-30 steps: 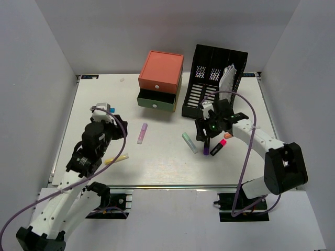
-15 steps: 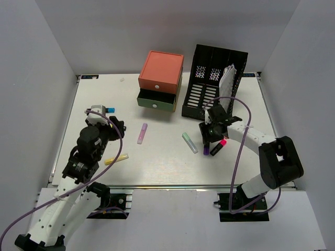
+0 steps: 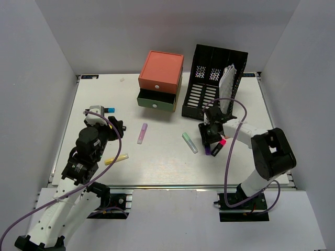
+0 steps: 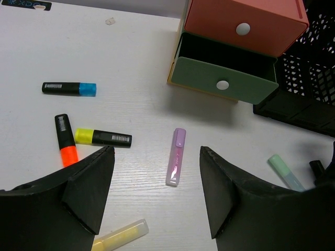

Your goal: Organize the desk

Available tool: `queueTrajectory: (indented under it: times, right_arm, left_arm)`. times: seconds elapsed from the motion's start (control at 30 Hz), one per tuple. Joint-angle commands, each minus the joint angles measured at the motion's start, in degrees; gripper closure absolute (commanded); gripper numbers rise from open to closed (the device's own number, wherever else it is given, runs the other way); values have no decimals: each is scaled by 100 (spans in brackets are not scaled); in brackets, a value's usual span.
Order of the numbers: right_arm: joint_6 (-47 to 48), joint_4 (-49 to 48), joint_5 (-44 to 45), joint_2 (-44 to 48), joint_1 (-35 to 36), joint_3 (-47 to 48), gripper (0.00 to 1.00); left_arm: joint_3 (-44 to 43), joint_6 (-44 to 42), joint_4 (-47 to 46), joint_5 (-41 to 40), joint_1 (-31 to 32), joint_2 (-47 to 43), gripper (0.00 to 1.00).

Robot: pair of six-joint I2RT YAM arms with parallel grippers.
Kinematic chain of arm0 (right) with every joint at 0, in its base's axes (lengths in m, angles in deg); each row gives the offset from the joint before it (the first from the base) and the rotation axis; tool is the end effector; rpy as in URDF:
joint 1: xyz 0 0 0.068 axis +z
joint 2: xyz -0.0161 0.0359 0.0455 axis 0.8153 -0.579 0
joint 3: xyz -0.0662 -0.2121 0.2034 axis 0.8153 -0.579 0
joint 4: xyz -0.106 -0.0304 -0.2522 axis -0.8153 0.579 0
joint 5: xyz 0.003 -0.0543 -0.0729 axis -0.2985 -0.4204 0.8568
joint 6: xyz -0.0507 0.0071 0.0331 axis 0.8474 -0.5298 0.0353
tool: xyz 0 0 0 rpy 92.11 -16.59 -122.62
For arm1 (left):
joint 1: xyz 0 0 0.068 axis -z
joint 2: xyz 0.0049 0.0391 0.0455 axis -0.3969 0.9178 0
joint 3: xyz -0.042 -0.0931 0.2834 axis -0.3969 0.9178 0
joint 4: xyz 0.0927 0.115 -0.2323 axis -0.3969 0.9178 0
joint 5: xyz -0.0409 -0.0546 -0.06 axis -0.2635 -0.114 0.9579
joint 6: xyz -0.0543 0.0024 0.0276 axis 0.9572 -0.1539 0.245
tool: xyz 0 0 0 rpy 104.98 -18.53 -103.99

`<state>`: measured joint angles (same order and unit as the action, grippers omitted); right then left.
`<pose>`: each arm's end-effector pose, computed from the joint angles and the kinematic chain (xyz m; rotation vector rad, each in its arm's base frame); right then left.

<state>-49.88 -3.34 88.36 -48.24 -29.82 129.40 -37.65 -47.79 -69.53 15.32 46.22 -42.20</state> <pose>0.2899 0.1319 0.1748 -0.3950 2.6710 0.1183 0.1337 -0.0425 0.3321 -0.0628 1.8080 -0.2057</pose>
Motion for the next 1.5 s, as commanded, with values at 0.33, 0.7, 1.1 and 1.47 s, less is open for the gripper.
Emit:
queueTrajectory:
  times: [0.33, 0.7, 1.1, 1.47]
  right_arm:
    - [130, 7, 79, -224, 43, 50, 75]
    - [3177, 1242, -2114, 357, 43, 2541, 100]
    - [4973, 624, -3771, -486, 744, 4725, 100]
    - [5360, -1398, -2163, -1568, 1194, 5078, 100]
  left_arm:
    - [24, -40, 16, -95, -24, -71, 25]
    - [33, -48, 7, -104, -24, 7, 26]
    - [77, -22, -19, -192, -24, 78, 26]
    - [68, -40, -1, -288, -24, 254, 26]
